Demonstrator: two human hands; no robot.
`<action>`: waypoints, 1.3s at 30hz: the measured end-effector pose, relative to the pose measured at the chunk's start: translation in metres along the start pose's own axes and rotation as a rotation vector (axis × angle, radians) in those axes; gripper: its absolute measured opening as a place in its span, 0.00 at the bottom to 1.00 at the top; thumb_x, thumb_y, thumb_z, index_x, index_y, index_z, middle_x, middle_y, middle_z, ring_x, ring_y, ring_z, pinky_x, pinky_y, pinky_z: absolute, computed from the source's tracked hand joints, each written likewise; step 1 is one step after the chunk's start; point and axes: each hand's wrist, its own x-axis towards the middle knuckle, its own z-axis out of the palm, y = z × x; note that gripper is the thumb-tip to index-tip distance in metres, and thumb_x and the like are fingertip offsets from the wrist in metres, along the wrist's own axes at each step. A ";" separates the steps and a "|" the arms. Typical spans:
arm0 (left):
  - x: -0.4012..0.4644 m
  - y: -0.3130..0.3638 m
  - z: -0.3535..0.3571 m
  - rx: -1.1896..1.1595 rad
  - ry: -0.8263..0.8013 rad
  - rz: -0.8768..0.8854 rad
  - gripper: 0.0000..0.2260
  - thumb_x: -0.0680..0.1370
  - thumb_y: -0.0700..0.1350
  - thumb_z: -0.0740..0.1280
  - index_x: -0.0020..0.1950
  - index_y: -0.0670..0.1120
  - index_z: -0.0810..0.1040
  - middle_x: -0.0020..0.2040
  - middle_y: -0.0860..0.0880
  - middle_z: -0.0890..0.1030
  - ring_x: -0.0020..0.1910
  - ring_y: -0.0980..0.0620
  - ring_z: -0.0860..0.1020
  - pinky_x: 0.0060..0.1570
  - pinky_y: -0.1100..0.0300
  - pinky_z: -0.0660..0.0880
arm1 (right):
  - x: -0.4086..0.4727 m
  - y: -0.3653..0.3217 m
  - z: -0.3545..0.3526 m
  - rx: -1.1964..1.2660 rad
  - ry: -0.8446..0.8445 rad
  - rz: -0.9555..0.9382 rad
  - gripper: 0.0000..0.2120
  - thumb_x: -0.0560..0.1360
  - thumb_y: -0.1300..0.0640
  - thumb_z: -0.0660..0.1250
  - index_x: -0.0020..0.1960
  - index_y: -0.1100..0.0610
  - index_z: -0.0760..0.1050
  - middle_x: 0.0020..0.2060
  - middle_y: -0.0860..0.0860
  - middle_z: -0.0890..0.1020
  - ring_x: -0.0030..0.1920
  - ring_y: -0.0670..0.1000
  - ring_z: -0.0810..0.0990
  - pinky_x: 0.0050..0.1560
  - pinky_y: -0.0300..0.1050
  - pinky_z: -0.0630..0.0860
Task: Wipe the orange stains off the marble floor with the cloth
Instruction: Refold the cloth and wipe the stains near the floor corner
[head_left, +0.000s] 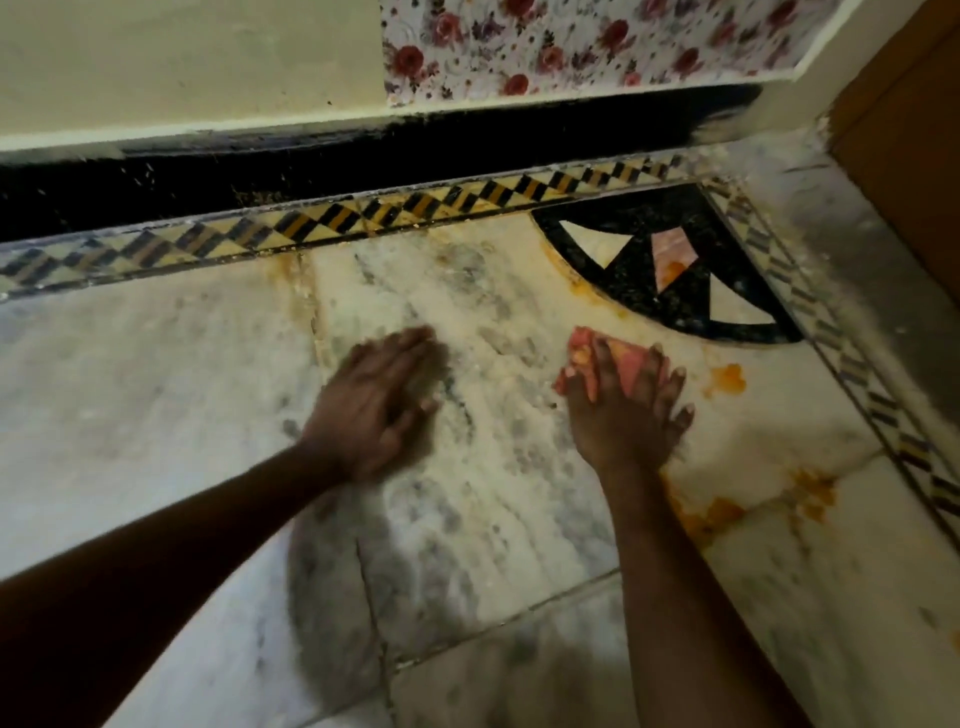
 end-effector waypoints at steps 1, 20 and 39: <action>0.004 0.020 0.015 -0.003 -0.012 -0.007 0.32 0.83 0.63 0.49 0.85 0.50 0.60 0.86 0.50 0.59 0.84 0.49 0.57 0.83 0.42 0.51 | 0.009 -0.006 0.000 0.013 -0.002 0.008 0.30 0.82 0.27 0.46 0.81 0.27 0.43 0.86 0.50 0.38 0.85 0.61 0.35 0.82 0.68 0.39; 0.025 0.062 0.046 0.190 0.096 -0.062 0.30 0.82 0.59 0.52 0.83 0.49 0.65 0.85 0.49 0.61 0.84 0.46 0.59 0.80 0.38 0.54 | -0.078 0.029 0.017 -0.015 0.137 -0.324 0.33 0.78 0.28 0.56 0.81 0.26 0.51 0.87 0.49 0.45 0.86 0.62 0.38 0.81 0.70 0.42; 0.024 0.059 0.045 0.163 0.088 -0.100 0.31 0.82 0.60 0.51 0.83 0.49 0.64 0.85 0.52 0.60 0.85 0.50 0.56 0.82 0.39 0.52 | -0.096 0.113 0.014 -0.080 0.156 0.003 0.38 0.75 0.25 0.49 0.84 0.33 0.54 0.87 0.53 0.49 0.85 0.66 0.48 0.78 0.75 0.52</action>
